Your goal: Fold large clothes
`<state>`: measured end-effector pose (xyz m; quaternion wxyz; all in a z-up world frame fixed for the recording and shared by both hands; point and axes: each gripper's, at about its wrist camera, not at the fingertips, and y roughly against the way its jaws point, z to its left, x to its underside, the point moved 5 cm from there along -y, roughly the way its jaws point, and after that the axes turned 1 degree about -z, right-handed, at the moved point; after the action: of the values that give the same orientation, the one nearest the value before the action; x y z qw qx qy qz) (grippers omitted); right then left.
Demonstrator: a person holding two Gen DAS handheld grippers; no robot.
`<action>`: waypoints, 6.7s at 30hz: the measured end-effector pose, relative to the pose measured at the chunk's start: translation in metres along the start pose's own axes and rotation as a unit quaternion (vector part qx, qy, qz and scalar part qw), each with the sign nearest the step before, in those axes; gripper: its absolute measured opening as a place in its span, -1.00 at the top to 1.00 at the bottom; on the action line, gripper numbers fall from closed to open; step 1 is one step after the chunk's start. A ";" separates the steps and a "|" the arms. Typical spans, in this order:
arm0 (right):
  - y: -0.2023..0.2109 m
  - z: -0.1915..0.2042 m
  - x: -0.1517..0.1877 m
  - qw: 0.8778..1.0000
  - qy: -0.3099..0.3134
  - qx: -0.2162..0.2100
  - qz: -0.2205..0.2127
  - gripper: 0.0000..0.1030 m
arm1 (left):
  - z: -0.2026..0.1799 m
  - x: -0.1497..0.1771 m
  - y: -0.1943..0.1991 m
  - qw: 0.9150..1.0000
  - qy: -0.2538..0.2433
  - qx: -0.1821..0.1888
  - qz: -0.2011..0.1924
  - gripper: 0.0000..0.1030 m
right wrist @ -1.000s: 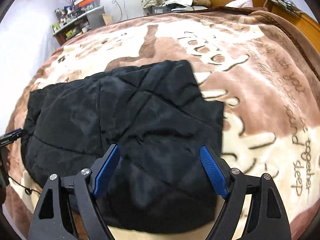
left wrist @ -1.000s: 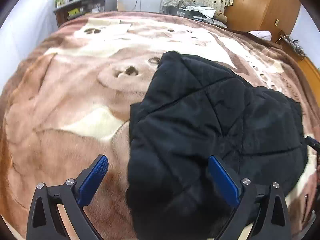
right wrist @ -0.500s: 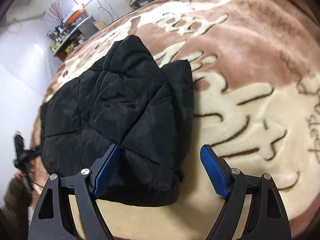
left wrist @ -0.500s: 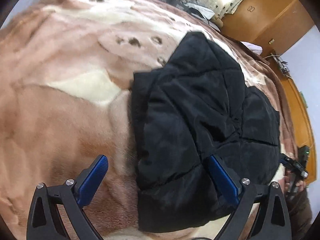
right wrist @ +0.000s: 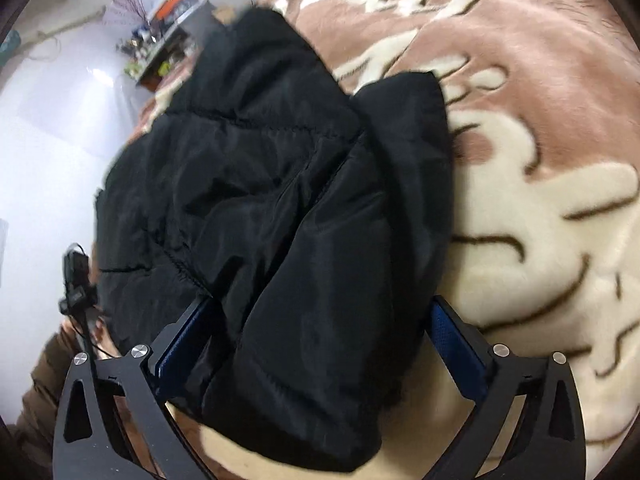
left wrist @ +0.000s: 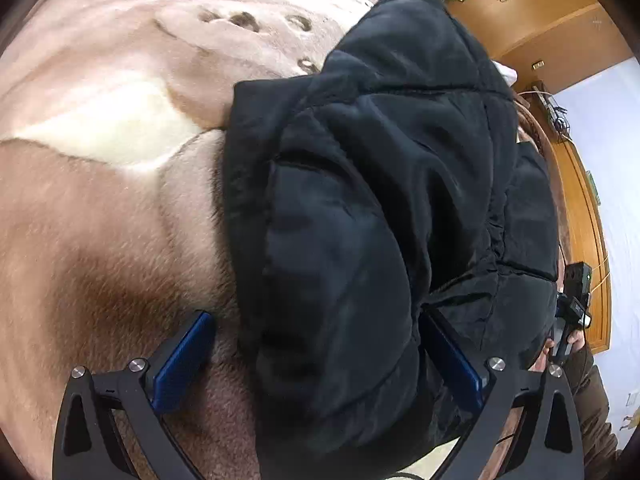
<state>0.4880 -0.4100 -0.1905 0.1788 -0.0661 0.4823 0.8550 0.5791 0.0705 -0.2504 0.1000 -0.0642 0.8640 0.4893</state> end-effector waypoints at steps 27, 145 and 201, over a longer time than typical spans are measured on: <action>-0.030 0.059 0.002 0.987 0.089 0.130 -0.033 -0.26 | -0.111 -0.013 -0.064 0.977 -0.080 -0.197 -0.006 -0.48; -0.012 0.287 0.062 0.946 0.209 0.118 -0.219 0.54 | -0.131 0.079 0.164 0.959 -0.088 -0.193 -0.185 0.49; 0.010 0.374 0.227 0.952 0.170 0.157 -0.202 -0.49 | -0.140 0.292 0.225 0.943 -0.038 -0.257 -0.209 -0.87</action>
<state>0.2962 -0.0426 -0.0506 0.2708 -0.2777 0.6105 0.6906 0.2326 0.0622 -0.0614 0.2131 -0.2478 0.6719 0.6646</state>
